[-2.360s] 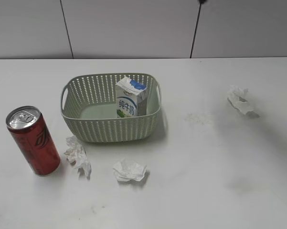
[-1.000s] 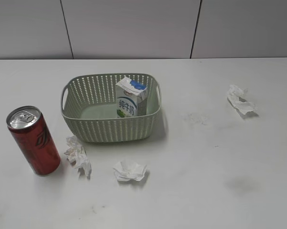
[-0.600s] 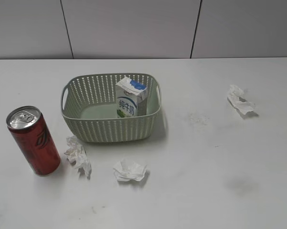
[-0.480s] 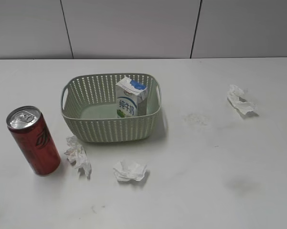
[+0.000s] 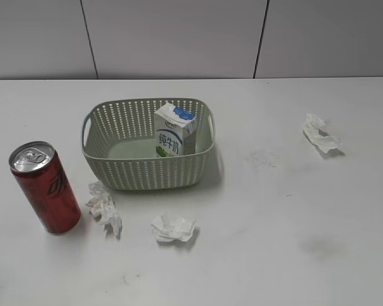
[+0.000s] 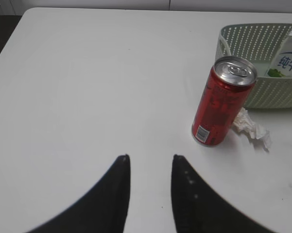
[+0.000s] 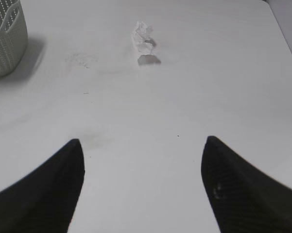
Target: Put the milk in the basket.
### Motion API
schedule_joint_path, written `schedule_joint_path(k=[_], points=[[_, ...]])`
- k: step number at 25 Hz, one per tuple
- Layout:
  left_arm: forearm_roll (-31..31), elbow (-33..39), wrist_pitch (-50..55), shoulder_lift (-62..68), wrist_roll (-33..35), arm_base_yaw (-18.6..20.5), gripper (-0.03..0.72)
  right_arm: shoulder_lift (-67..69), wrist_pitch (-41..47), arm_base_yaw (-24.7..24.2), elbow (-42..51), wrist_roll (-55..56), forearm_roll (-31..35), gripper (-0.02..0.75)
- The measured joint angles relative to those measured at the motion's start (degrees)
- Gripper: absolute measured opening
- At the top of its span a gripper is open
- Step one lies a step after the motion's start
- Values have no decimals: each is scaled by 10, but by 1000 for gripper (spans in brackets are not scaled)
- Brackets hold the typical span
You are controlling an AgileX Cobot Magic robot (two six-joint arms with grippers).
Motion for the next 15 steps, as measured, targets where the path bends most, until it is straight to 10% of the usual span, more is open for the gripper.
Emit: schedule_joint_path(k=[15], points=[[0,0,0,0,0,0,234,0,0,-25,0,0,0,590]])
